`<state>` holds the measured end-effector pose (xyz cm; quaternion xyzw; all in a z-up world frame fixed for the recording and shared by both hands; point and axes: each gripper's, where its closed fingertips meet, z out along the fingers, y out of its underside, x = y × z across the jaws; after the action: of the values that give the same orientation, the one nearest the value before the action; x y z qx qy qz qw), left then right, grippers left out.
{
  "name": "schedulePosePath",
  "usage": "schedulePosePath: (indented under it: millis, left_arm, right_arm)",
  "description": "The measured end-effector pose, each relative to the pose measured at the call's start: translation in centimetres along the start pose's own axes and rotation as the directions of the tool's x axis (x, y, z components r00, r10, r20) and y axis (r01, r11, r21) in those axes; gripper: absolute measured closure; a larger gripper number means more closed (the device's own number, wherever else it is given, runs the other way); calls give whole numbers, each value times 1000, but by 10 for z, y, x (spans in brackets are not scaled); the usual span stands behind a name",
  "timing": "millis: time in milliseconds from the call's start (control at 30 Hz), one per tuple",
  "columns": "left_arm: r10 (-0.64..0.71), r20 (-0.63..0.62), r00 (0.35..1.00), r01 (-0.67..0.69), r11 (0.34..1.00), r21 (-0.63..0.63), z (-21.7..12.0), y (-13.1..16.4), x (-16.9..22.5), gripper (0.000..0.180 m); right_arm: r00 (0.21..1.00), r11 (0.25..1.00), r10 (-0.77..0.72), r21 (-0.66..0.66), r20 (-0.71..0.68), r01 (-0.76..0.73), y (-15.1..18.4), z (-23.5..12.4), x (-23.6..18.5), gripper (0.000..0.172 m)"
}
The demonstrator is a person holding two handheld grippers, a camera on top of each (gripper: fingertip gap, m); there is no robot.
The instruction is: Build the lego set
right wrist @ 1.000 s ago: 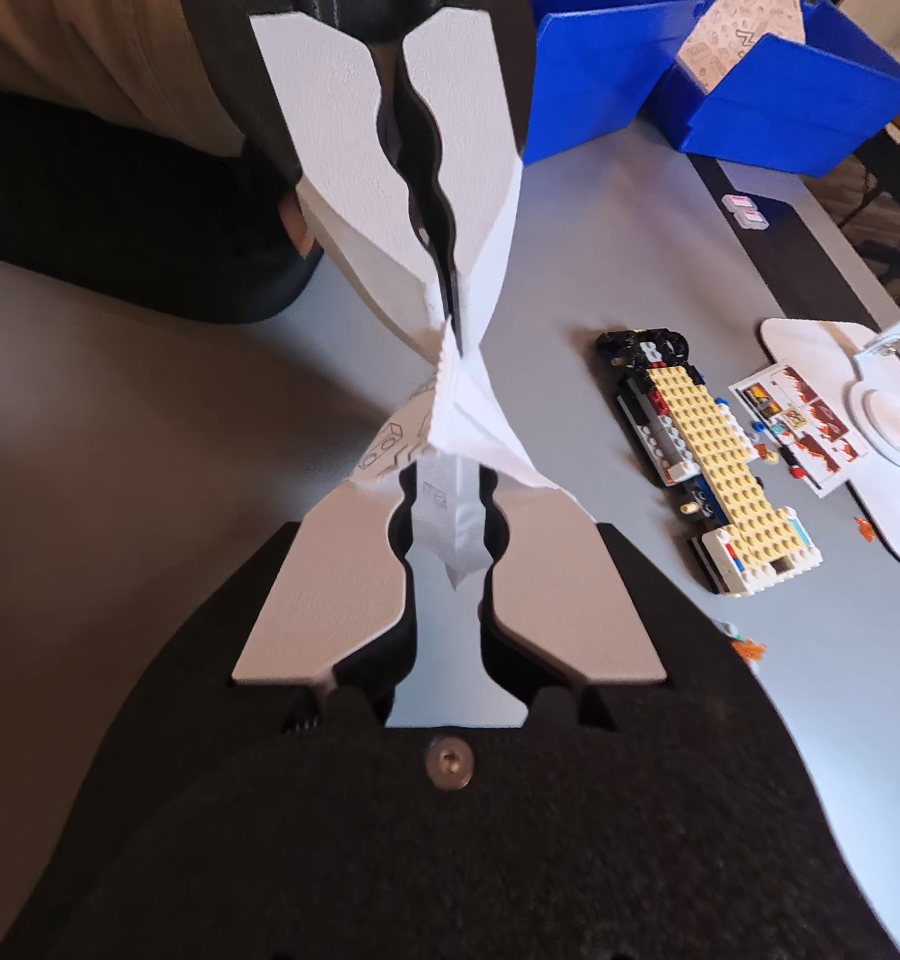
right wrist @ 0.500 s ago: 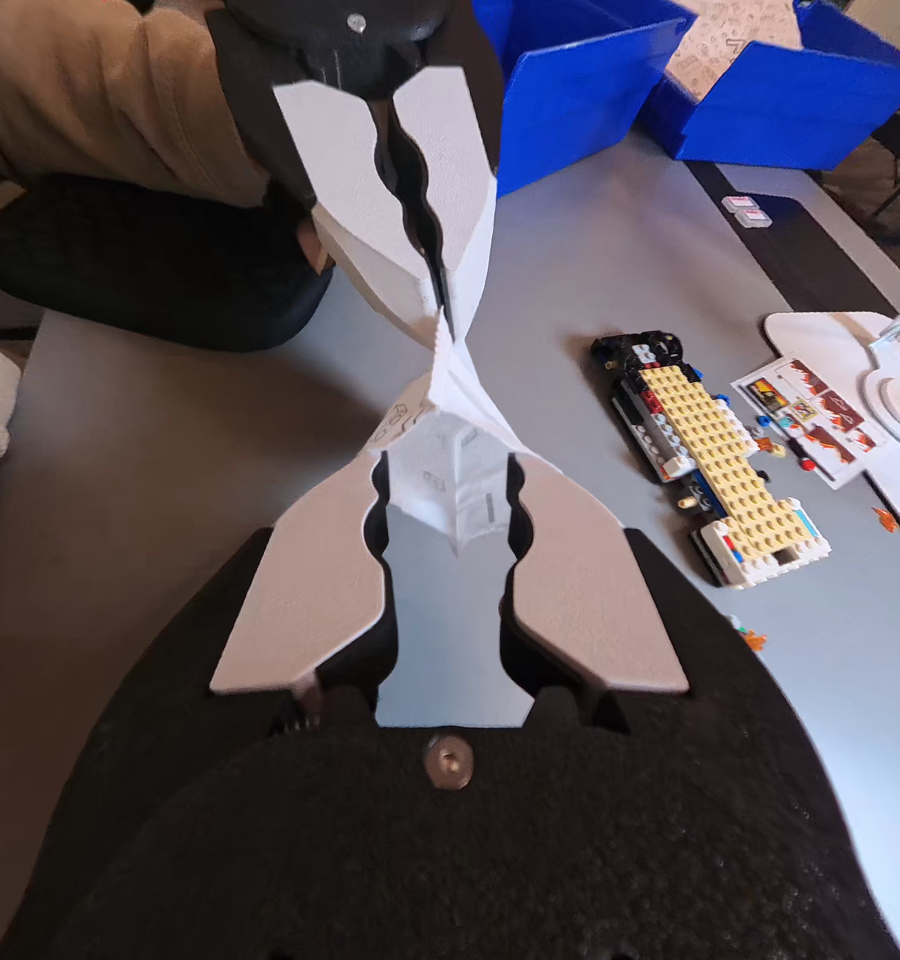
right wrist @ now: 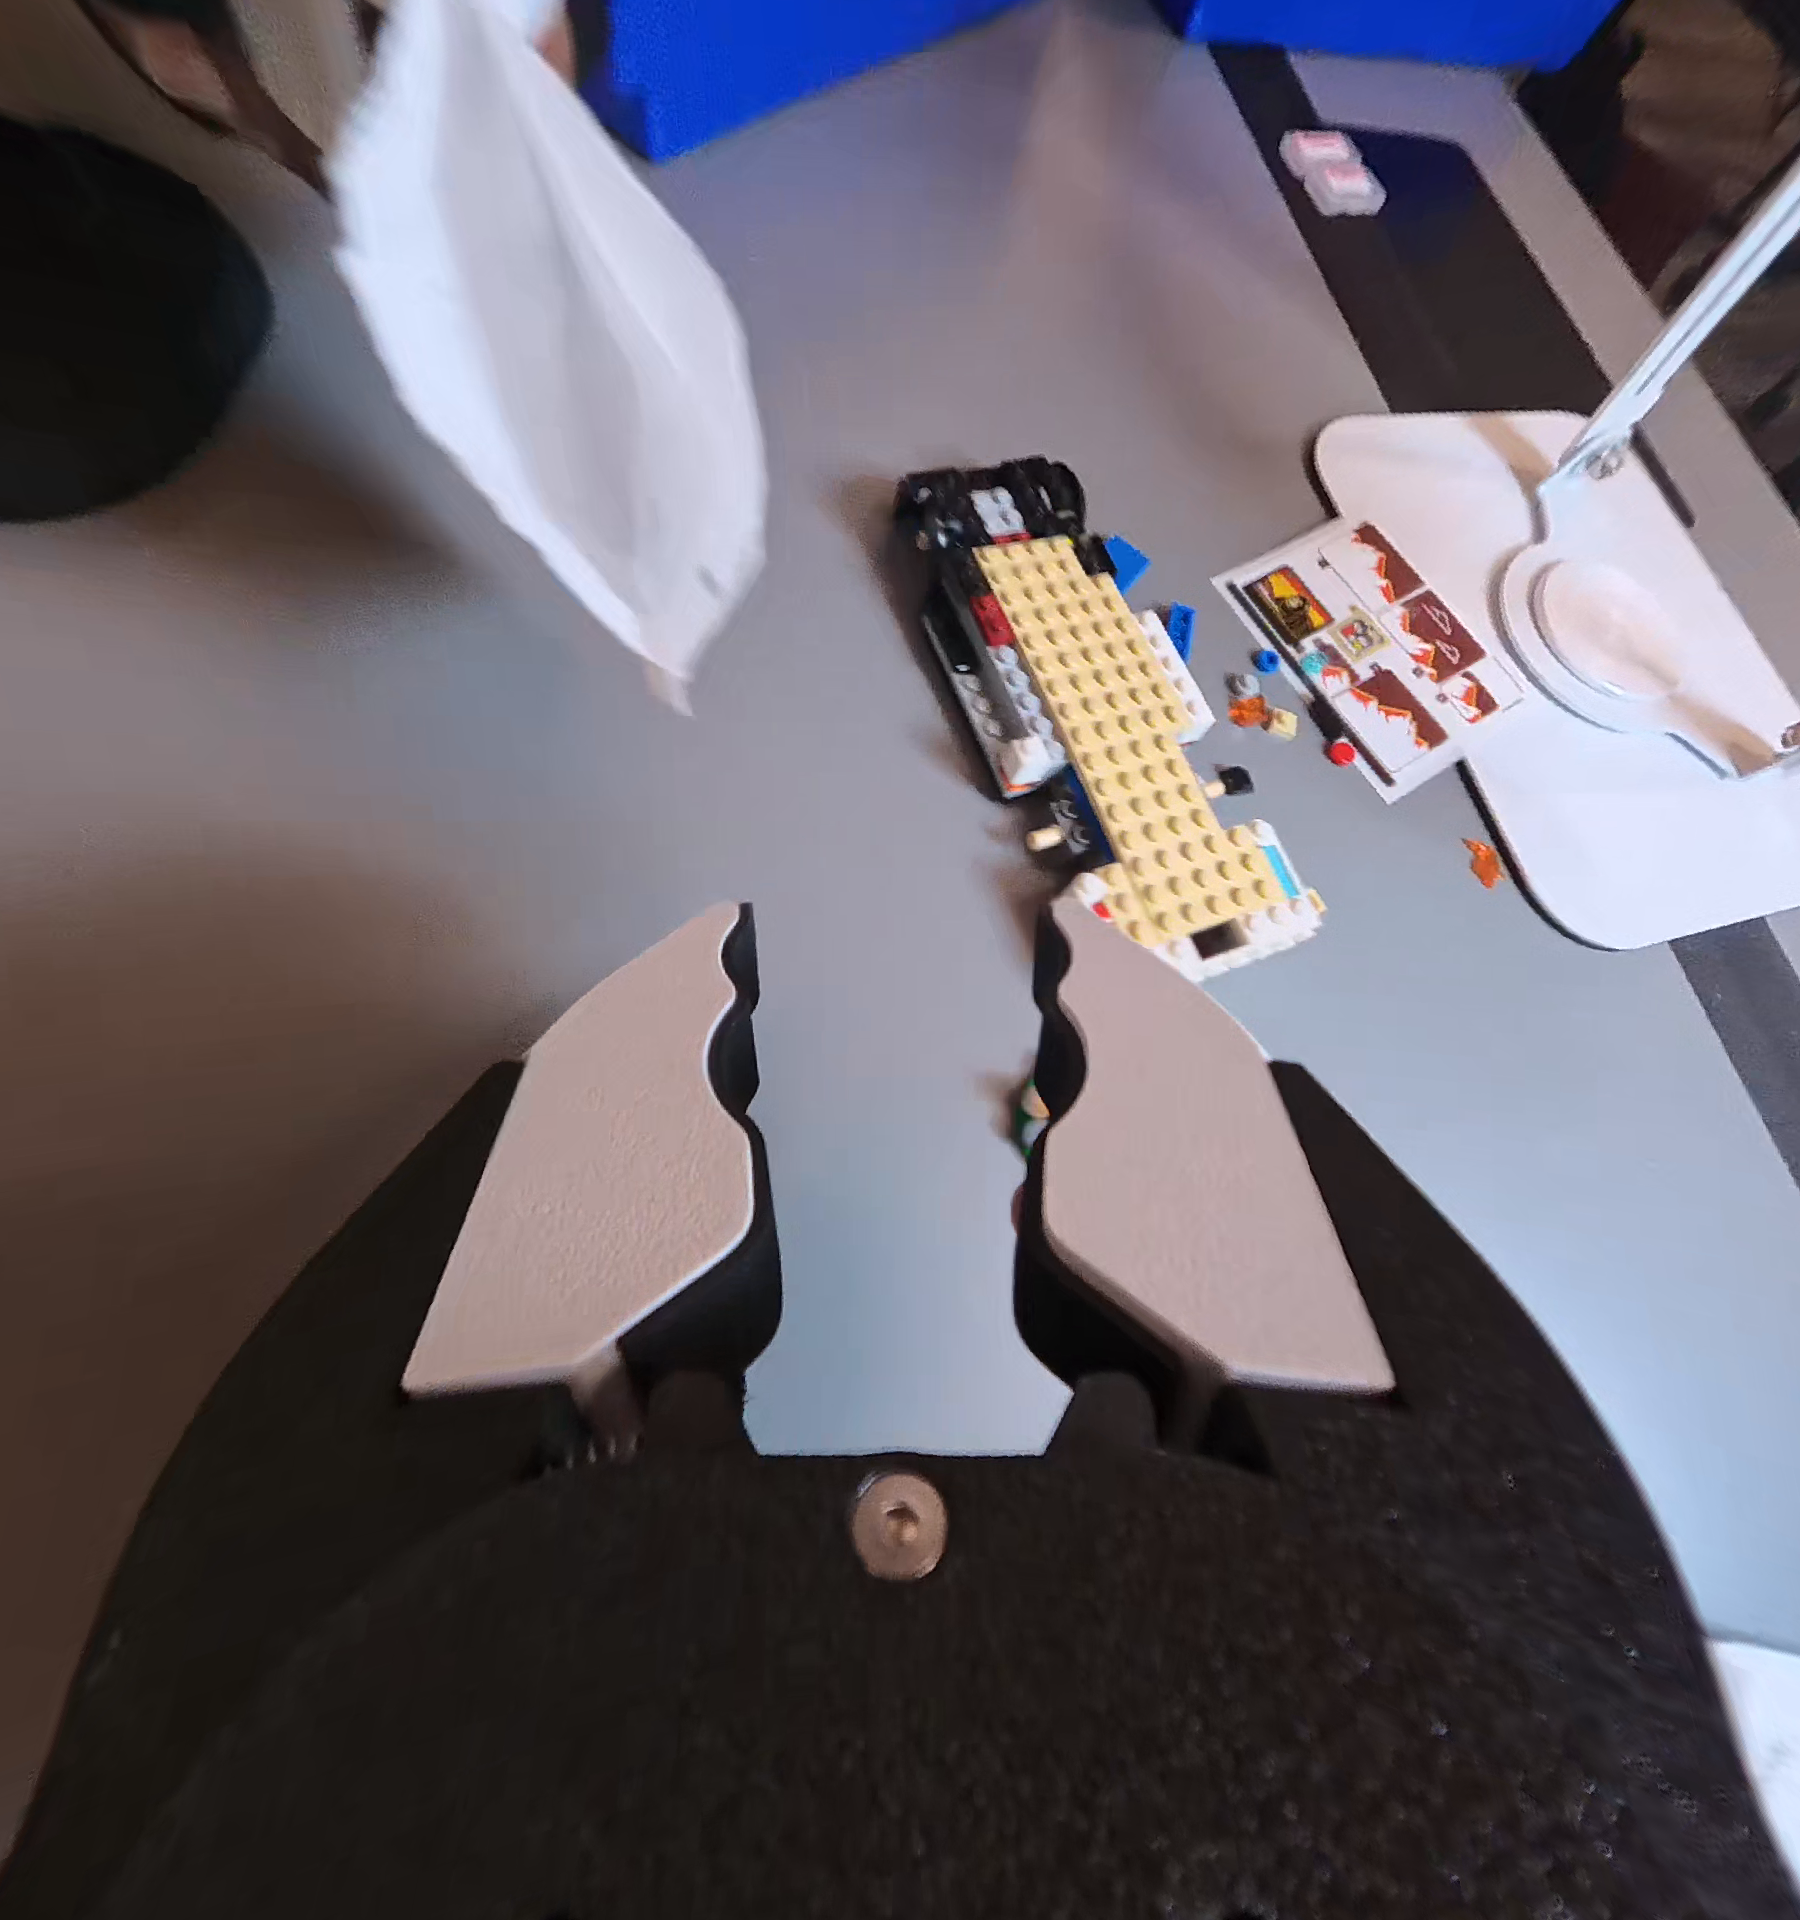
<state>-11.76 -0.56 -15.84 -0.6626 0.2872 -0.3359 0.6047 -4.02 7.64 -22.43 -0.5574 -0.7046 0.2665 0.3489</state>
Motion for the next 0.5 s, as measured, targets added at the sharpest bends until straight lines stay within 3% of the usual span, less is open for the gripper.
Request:
schedulePosePath:
  millis: [267, 500]
  left_arm:
    - [23, 89, 996, -30, 997, 75, -20, -19, -19, 180]
    - [-15, 202, 979, -29, 977, 212, -50, -44, -43, 180]
  right_arm:
    - [969, 946, -146, -259, 199, 196, 5, 71, 56, 103]
    - [909, 849, -156, -419, 385, 323, 16, 91, 56, 120]
